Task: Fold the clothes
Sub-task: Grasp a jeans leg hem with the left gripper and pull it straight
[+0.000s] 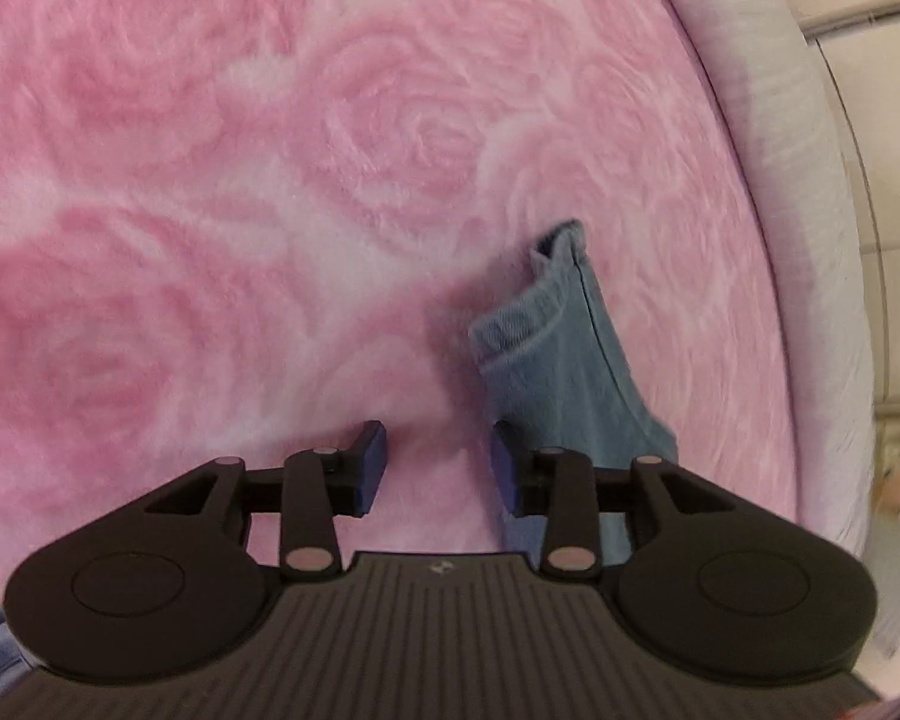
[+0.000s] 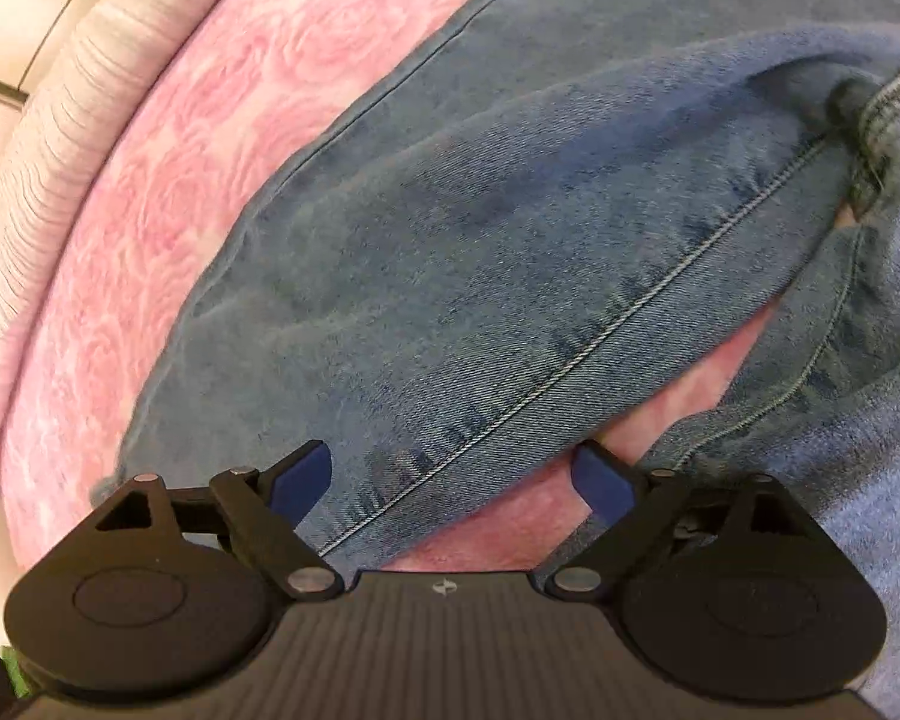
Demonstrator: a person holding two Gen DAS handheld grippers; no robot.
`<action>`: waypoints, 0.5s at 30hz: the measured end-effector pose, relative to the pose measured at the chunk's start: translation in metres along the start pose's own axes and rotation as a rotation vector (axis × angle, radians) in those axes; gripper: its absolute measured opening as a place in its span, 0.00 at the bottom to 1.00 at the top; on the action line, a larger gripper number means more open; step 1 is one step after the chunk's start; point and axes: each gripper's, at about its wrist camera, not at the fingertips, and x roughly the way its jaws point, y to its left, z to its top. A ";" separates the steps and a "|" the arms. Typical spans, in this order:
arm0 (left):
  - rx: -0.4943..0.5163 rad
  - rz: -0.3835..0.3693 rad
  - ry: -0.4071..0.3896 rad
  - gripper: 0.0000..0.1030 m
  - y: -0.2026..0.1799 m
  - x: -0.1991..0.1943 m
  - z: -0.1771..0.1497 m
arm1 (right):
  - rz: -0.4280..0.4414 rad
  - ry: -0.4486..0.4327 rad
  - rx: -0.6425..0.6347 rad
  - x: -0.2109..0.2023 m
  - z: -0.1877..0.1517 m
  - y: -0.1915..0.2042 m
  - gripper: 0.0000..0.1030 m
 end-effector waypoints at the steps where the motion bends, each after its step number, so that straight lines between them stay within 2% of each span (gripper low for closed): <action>1: 0.007 -0.011 -0.013 0.31 -0.006 0.006 0.000 | -0.005 0.000 -0.004 -0.001 0.000 0.001 0.90; 3: 0.049 -0.063 -0.029 0.24 -0.027 0.017 -0.004 | -0.012 0.000 -0.014 -0.001 0.000 0.007 0.90; 4: 0.094 -0.101 -0.027 0.15 -0.040 0.021 -0.005 | -0.014 0.000 -0.020 -0.001 -0.001 0.008 0.90; 5: 0.138 -0.139 -0.025 0.14 -0.054 0.024 -0.005 | -0.016 0.000 -0.027 -0.001 -0.002 0.009 0.90; 6: 0.183 -0.178 -0.023 0.16 -0.067 0.027 -0.005 | -0.019 -0.001 -0.033 -0.001 -0.003 0.009 0.90; 7: 0.226 -0.198 -0.018 0.29 -0.079 0.029 -0.007 | -0.021 -0.002 -0.038 -0.001 -0.003 0.010 0.90; 8: 0.265 -0.171 -0.005 0.47 -0.084 0.031 -0.011 | -0.024 -0.004 -0.040 -0.002 -0.004 0.010 0.90; 11: 0.382 -0.090 0.036 0.46 -0.101 0.037 -0.023 | -0.032 -0.011 -0.039 0.000 -0.007 0.014 0.90; 12: 0.390 -0.071 0.050 0.46 -0.102 0.039 -0.027 | -0.035 -0.013 -0.038 0.001 -0.007 0.015 0.90; 15: 0.185 -0.100 0.080 0.46 -0.067 0.047 -0.031 | -0.031 -0.016 -0.028 0.000 -0.010 0.016 0.90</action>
